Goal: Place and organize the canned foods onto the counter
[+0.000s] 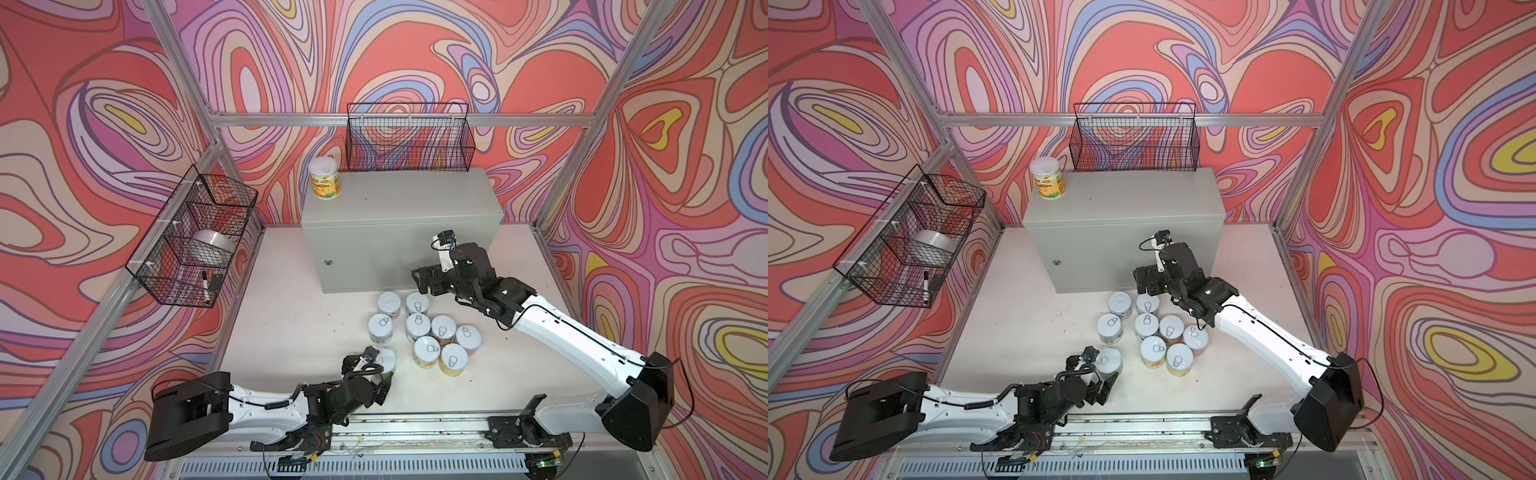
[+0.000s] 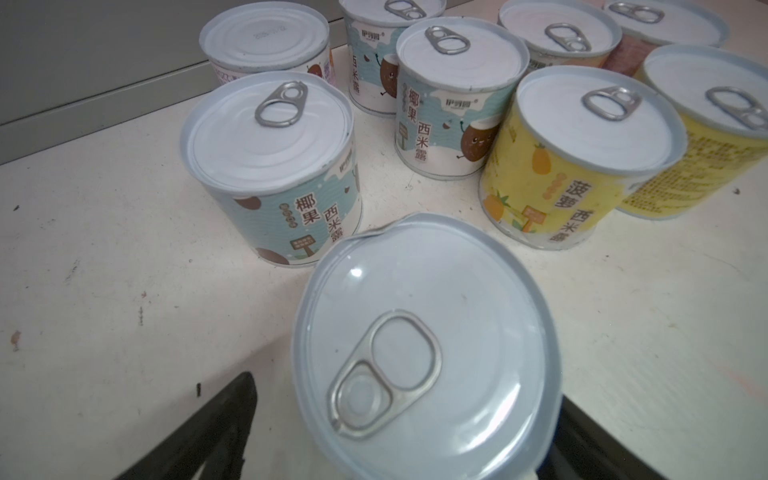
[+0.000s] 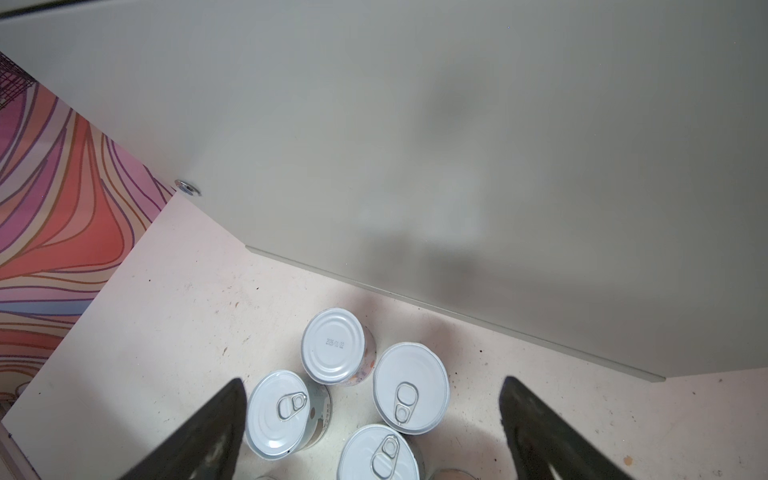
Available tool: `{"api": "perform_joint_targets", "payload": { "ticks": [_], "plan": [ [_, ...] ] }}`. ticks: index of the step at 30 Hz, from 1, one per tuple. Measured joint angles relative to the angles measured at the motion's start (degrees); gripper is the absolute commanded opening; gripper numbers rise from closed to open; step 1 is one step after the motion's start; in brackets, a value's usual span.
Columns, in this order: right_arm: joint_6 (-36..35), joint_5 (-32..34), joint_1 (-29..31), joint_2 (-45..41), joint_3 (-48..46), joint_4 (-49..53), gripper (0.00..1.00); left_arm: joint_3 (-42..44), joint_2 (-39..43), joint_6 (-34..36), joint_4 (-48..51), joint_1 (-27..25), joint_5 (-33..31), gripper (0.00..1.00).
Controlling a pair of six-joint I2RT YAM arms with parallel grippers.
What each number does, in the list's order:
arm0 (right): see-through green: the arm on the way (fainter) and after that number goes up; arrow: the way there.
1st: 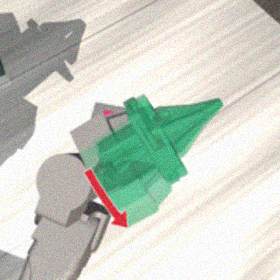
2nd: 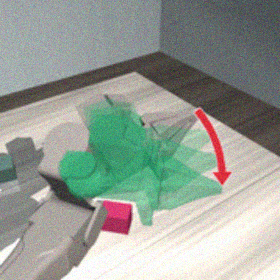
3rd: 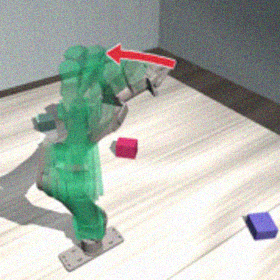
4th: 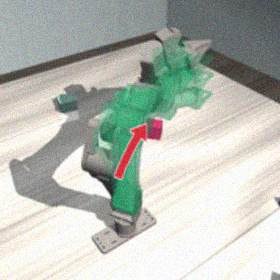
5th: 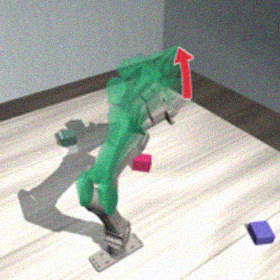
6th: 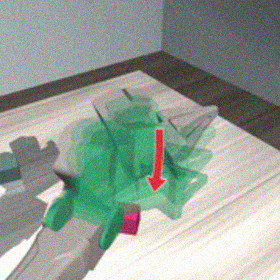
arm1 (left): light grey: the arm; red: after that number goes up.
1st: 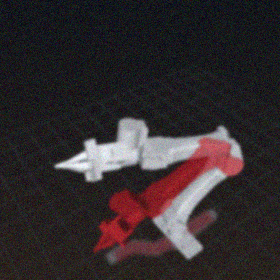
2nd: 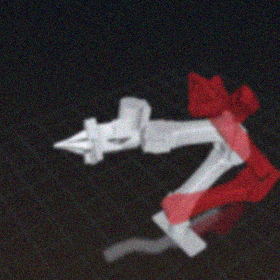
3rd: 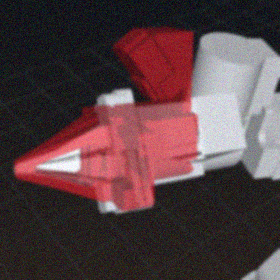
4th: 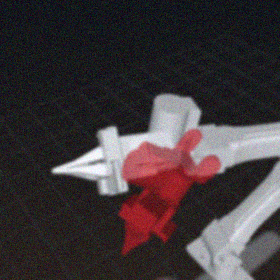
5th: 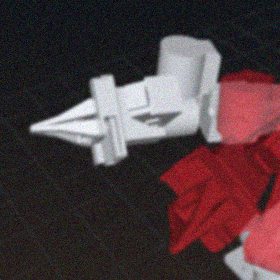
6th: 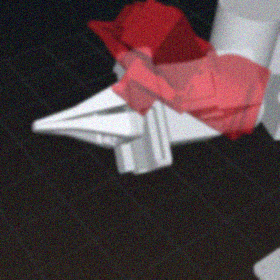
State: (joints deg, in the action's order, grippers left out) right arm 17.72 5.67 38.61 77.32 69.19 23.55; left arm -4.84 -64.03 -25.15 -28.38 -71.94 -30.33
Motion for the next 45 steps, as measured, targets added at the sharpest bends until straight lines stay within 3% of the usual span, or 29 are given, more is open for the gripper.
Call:
{"api": "perform_joint_targets", "payload": {
  "ticks": [6, 14, 21, 27, 31, 35, 41, 45],
  "plan": [
    [0.0, 0.7, 0.0, 0.1, 0.0, 0.0, 0.98, -1.3, -12.3, 0.0, -8.5, 3.2, 2.6, 1.0],
    [-0.1, 0.9, 0.0, 1.5, 0.0, 0.5, 0.97, -4.0, -28.1, -0.4, -27.2, 5.2, 1.9, 0.96],
    [-0.1, 1.0, 0.0, 1.8, 0.0, 0.7, 0.96, -1.0, -27.9, -2.5, -31.8, 6.0, 0.8, 0.86],
    [0.0, 0.9, 0.0, 3.4, 0.2, 0.6, 0.96, -0.9, -25.7, -2.5, -29.6, 6.8, 0.1, 0.95],
    [0.0, 0.9, 0.0, 3.7, 0.2, 0.7, 0.95, -1.2, -24.9, -2.3, -28.6, 8.1, -0.4, 0.94],
    [0.1, 0.9, 0.0, 3.7, 0.2, 0.7, 0.95, -1.2, -24.7, -1.8, -28.6, 9.2, -0.3, 0.87],
    [0.3, 1.0, 0.0, 3.7, 0.2, 0.7, 0.95, -1.5, -24.6, -0.7, -28.8, 10.9, 0.0, 0.62],
    [0.4, 1.0, 0.0, 3.7, 0.2, 0.7, 0.94, -1.5, -24.4, 0.1, -28.7, 11.3, 0.5, 0.53]
  ]
}}
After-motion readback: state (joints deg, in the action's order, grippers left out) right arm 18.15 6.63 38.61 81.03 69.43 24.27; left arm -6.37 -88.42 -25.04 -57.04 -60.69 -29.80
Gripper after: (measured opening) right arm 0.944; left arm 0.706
